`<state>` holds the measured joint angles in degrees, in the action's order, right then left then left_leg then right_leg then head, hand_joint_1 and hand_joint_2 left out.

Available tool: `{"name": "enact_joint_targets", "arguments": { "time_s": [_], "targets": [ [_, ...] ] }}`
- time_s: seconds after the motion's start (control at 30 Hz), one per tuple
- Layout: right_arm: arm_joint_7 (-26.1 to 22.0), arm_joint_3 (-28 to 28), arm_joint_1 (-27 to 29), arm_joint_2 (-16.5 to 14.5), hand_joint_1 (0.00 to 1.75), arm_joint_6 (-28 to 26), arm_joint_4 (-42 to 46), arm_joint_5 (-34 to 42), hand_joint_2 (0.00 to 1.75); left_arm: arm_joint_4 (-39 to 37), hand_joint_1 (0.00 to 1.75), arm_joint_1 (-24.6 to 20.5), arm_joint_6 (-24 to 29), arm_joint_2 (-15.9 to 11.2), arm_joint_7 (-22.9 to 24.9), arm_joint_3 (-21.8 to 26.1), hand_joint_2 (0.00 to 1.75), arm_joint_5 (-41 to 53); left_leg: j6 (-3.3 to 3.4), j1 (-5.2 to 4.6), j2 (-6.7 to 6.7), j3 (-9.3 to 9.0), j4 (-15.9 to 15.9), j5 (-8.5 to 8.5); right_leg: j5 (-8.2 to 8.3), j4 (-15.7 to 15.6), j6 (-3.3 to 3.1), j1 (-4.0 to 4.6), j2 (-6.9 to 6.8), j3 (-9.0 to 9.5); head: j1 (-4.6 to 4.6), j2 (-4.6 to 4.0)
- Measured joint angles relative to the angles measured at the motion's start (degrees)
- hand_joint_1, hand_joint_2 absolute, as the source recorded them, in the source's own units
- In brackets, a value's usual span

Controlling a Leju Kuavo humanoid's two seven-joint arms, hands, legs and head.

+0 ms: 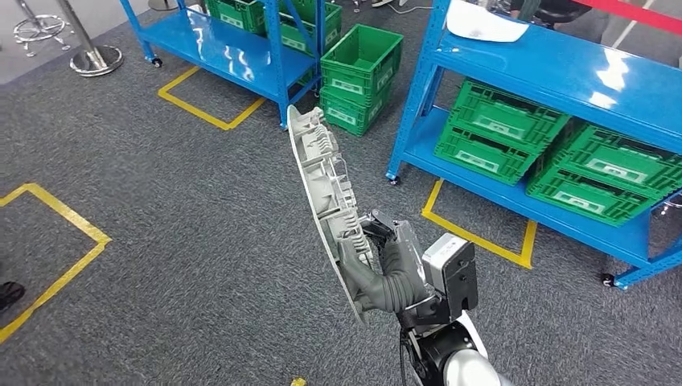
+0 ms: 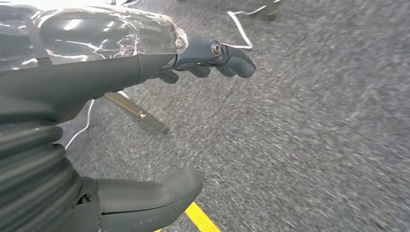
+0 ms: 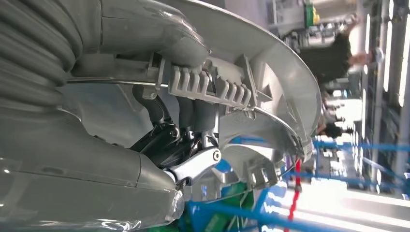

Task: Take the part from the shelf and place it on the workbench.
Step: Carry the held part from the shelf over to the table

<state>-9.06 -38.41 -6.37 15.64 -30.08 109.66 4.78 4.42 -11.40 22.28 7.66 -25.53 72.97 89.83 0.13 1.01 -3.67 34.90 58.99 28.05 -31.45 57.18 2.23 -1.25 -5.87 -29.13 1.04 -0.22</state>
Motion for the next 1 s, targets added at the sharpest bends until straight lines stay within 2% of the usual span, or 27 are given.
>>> {"name": "enact_joint_targets", "arguments": {
  "time_s": [0.07, 0.1, 0.13, 0.17, 0.2, 0.23, 0.27, 0.33, 0.37, 0.4, 0.47, 0.5, 0.53, 0.6, 0.63, 0.67, 0.7, 0.73, 0.77, 0.8, 0.83, 0.87, 0.9, 0.97, 1.0],
  "targets": [
    [-0.2, 0.0, 0.0, 0.1, 1.75, 0.3, -0.4, 0.1, 1.75, 0.0, 0.0, -0.1, 0.0, 0.1, 0.0, -0.3, 1.75, 0.0, 0.71, -0.03, 1.71, 0.12, -0.1, -0.29, -3.53, 5.0, 0.13, -0.17, 3.22, -1.98, 0.64, 0.0],
    [-0.2, -0.1, 0.1, 0.1, 1.75, 0.5, -0.7, -0.1, 1.75, 0.0, 0.0, -0.1, 0.0, 0.1, 0.1, -0.5, 1.75, 0.0, 0.97, -0.18, 2.56, 0.18, -0.1, -0.39, -5.56, 9.0, 0.03, -0.09, 4.46, -3.68, 1.03, 0.0],
    [-0.2, -0.1, 0.1, 0.1, 1.75, 0.7, -0.9, -0.3, 1.75, 0.0, 0.0, 0.0, 0.1, 0.2, 0.2, -0.7, 1.75, 0.0, 1.14, -0.39, 3.48, 0.22, -0.1, -0.47, -7.05, 12.9, -0.14, 0.05, 5.12, -5.42, 1.44, 0.0],
    [-0.1, -0.1, 0.1, 0.2, 1.75, 0.9, -1.1, -0.7, 1.75, 0.0, 0.0, 0.1, 0.1, 0.2, 0.4, -0.8, 1.75, 0.0, 1.27, -0.63, 4.43, 0.22, -0.1, -0.54, -7.48, 15.3, -0.41, 0.24, 5.46, -6.64, 1.79, 0.0],
    [0.0, -0.2, 0.1, 0.2, 1.75, 1.1, -1.3, -1.0, 1.75, 0.0, 0.0, 0.2, 0.2, 0.2, 0.5, -0.9, 1.75, 0.0, 1.36, -0.88, 5.39, 0.19, 0.0, -0.6, -6.73, 15.7, -0.8, 0.45, 5.68, -7.02, 2.09, 0.0],
    [0.1, -0.2, 0.1, 0.2, 1.75, 1.3, -1.5, -1.3, 1.75, 0.0, 0.0, 0.3, 0.3, 0.1, 0.6, -1.0, 1.75, 0.0, 1.45, -1.13, 6.33, 0.12, 0.0, -0.66, -4.9, 13.8, -1.33, 0.69, 6.0, -6.41, 2.29, 0.0],
    [0.1, -0.2, 0.1, 0.2, 1.75, 1.4, -1.6, -1.5, 1.75, 0.0, 0.0, 0.4, 0.3, 0.1, 0.6, -1.1, 1.75, -0.1, 1.54, -1.31, 7.22, 0.05, -0.1, -0.72, -2.42, 10.2, -2.0, 0.95, 6.82, -5.03, 2.44, 0.0],
    [0.1, -0.3, 0.1, 0.3, 1.75, 1.7, -1.6, -1.7, 1.75, 0.0, 0.0, 0.4, 0.5, 0.2, 0.7, -1.3, 1.75, -0.2, 1.51, -1.41, 8.75, 0.19, -0.1, -0.97, 0.95, 3.6, -3.27, 1.32, 9.48, -2.34, 2.16, 0.0],
    [0.1, -0.3, 0.0, 0.4, 1.75, 1.8, -1.6, -1.8, 1.75, 0.1, 0.0, 0.5, 0.6, 0.3, 0.6, -1.4, 1.75, -0.3, 1.33, -1.22, 9.43, 0.41, -0.1, -1.16, 1.64, 1.8, -3.66, 1.5, 10.4, -1.66, 2.1, 0.0],
    [0.1, -0.3, 0.0, 0.5, 1.75, 2.0, -1.6, -1.8, 1.75, 0.1, 0.0, 0.6, 0.7, 0.4, 0.4, -1.5, 1.75, -0.4, 1.04, -1.01, 10.06, 0.69, -0.1, -1.39, 1.66, 1.1, -3.84, 1.64, 10.67, -1.45, 2.1, 0.0],
    [-0.1, -0.3, -0.1, 0.7, 1.75, 2.4, -1.5, -1.9, 1.75, 0.1, 0.0, 1.0, 0.8, 0.4, -0.1, -1.7, 1.75, -0.7, 0.48, -0.76, 10.98, 1.15, -0.2, -1.74, 2.04, -0.3, -3.86, 1.66, 9.33, -0.96, 2.55, 0.01],
    [-0.2, -0.4, -0.2, 0.7, 1.75, 2.5, -1.4, -2.0, 1.75, 0.1, 0.0, 1.1, 0.9, 0.4, -0.4, -1.7, 1.75, -0.7, 0.22, -0.99, 9.71, 1.46, 0.2, -1.46, 2.33, -1.3, -3.82, 1.51, 8.57, -0.48, 2.5, 0.0],
    [-0.5, -0.4, -0.2, 0.7, 1.75, 2.7, -1.3, -2.1, 1.75, 0.1, 0.0, 1.1, 0.9, 0.5, -0.6, -1.7, 1.75, -0.8, -0.06, -1.19, 7.87, 2.17, 1.4, -0.48, 2.66, -2.3, -3.81, 1.34, 7.67, -0.01, 2.18, 0.0],
    [-1.1, -0.5, -0.2, 0.8, 1.75, 3.2, -1.2, -2.5, 1.75, 0.1, 0.0, 1.1, 1.0, 0.5, -0.9, -1.8, 1.75, -0.7, -0.76, -1.11, 3.94, 4.83, 6.9, 2.95, 3.02, -3.3, -3.75, 1.19, 5.94, 0.43, 1.48, -0.01],
    [-1.5, -0.6, -0.1, 0.9, 1.75, 3.5, -1.2, -2.7, 1.75, 0.2, 0.0, 1.0, 1.1, 0.5, -0.9, -1.8, 1.75, -0.7, -1.17, -0.69, 3.46, 6.45, 10.4, 4.64, 3.0, -3.2, -3.72, 1.12, 5.02, 0.41, 1.23, 0.0],
    [-1.8, -0.7, -0.1, 0.9, 1.75, 3.8, -1.2, -3.0, 1.75, 0.2, 0.0, 1.1, 1.1, 0.5, -0.8, -1.8, 1.75, -0.7, -1.57, -0.26, 3.42, 7.5, 12.9, 5.48, 2.88, -3.1, -3.57, 1.01, 4.15, 0.38, 1.15, 0.0],
    [-2.0, -0.7, 0.0, 0.9, 1.75, 4.2, -1.1, -3.4, 1.75, 0.2, 0.0, 1.2, 1.2, 0.5, -0.7, -1.8, 1.75, -0.7, -2.0, 0.16, 3.37, 7.65, 13.6, 5.31, 2.71, -2.9, -3.32, 0.83, 3.28, 0.37, 1.0, 0.0],
    [-2.2, -0.8, 0.0, 1.0, 1.75, 4.5, -1.1, -3.7, 1.75, 0.2, 0.0, 1.3, 1.2, 0.5, -0.7, -1.8, 1.75, -0.8, -2.46, 0.51, 3.06, 6.69, 12.2, 4.16, 2.5, -2.7, -2.98, 0.59, 2.49, 0.38, 0.88, 0.0],
    [-2.3, -0.9, 0.0, 1.0, 1.75, 4.7, -1.0, -4.0, 1.75, 0.2, 0.0, 1.3, 1.3, 0.4, -0.7, -1.8, 1.75, -0.8, -2.96, 0.83, 2.12, 4.69, 9.0, 2.37, 2.15, -2.2, -2.5, 0.31, 1.77, 0.38, 0.74, 0.0],
    [-2.3, -0.9, -0.1, 1.0, 1.75, 4.8, -0.8, -4.2, 1.75, 0.2, 0.0, 1.3, 1.3, 0.4, -0.8, -1.8, 1.75, -0.9, -3.34, 0.86, 0.5, 2.62, 5.6, 1.17, 1.73, -1.7, -1.92, 0.15, 1.15, 0.32, 0.46, 0.0],
    [-2.4, -1.0, -0.1, 1.0, 1.75, 4.9, -0.7, -4.4, 1.75, 0.2, 0.0, 1.3, 1.3, 0.5, -0.9, -1.8, 1.75, -1.0, -3.34, 0.83, -0.98, 1.06, 2.8, 0.35, 1.25, -1.1, -1.34, 0.07, 0.65, 0.27, 0.25, 0.0],
    [-2.4, -1.1, -0.2, 1.0, 1.75, 5.0, -0.4, -4.5, 1.75, 0.2, 0.0, 1.3, 1.4, 0.5, -0.9, -1.8, 1.75, -1.0, -2.97, 0.71, -2.08, 0.23, 1.3, 0.13, 0.9, -0.6, -0.85, 0.09, 0.29, 0.26, 0.15, 0.0],
    [-2.4, -1.2, -0.2, 1.0, 1.75, 5.1, -0.3, -4.6, 1.75, 0.2, 0.0, 1.3, 1.4, 0.5, -0.9, -1.8, 1.75, -1.1, -2.33, 0.49, -2.46, 0.22, 1.1, 0.43, 0.72, -0.3, -0.48, 0.15, -0.02, 0.27, 0.13, 0.0],
    [-2.5, -1.5, -0.2, 1.0, 1.75, 5.3, -0.1, -4.7, 1.75, 0.2, 0.0, 1.4, 1.4, 0.5, -1.0, -1.8, 1.75, -1.2, -0.98, 0.36, -1.26, 0.62, 1.1, 0.33, 0.59, -0.3, 0.01, -0.02, -0.74, 0.41, 0.39, 0.0],
    [-2.5, -1.6, -0.2, 1.0, 1.75, 5.3, 0.0, -4.7, 1.75, 0.2, 0.0, 1.3, 1.5, 0.5, -1.0, -1.8, 1.75, -1.2, -0.52, 0.32, -0.54, 0.73, 1.1, 0.25, 0.06, 0.0, 0.19, -0.2, -0.31, 0.33, 0.54, 0.0]
  ]
}}
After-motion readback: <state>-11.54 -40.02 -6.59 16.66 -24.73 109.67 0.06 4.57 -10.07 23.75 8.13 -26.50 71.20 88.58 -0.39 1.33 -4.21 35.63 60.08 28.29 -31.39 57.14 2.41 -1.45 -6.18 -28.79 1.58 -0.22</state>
